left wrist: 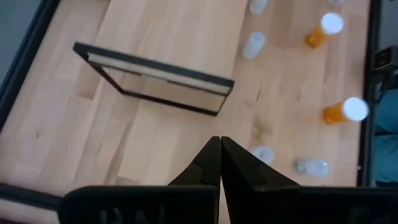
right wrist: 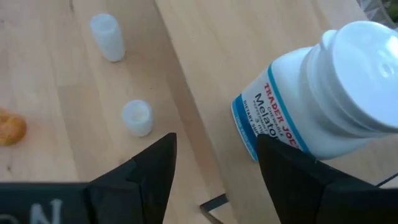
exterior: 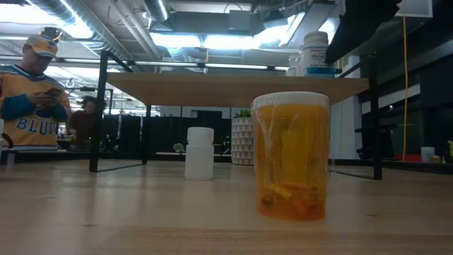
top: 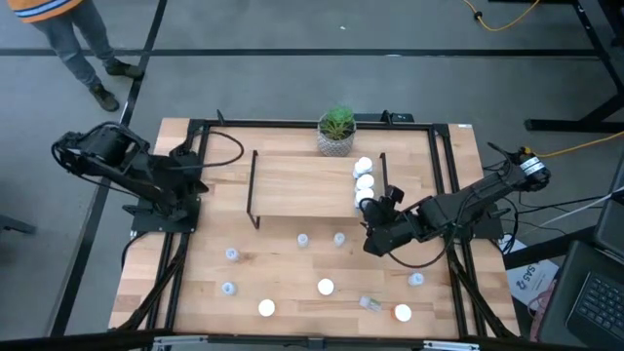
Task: Pick and place medicine bottles onto shelf by color
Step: Adjust the white medicine bottles on the shelf
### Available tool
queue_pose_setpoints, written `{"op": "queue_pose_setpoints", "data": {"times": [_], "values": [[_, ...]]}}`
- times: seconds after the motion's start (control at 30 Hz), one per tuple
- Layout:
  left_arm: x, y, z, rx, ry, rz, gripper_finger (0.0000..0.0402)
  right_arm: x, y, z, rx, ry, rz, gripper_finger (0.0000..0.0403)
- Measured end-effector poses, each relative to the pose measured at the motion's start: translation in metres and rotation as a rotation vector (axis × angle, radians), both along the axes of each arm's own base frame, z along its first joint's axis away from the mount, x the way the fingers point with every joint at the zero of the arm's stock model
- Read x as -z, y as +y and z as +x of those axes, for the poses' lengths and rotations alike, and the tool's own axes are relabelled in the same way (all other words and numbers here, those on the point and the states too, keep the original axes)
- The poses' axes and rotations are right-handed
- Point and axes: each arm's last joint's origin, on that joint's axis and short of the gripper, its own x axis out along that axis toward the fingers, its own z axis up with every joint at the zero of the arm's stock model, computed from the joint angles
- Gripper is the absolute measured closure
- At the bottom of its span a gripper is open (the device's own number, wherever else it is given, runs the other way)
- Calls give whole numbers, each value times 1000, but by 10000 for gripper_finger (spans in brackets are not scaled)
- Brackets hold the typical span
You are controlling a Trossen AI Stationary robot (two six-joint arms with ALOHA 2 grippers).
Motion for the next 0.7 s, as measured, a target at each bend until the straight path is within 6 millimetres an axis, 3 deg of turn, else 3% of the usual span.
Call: {"op": "queue_pose_setpoints", "data": {"times": [0.43, 0.6, 0.7], "values": [[30, -5, 12, 1, 98, -7, 402, 1, -16, 5, 19, 32, -20, 179], [29, -6, 14, 3, 82, -14, 402, -1, -13, 6, -6, 36, 41, 179], [29, -6, 14, 3, 79, -16, 402, -15, -2, 7, -56, 5, 127, 179]]}}
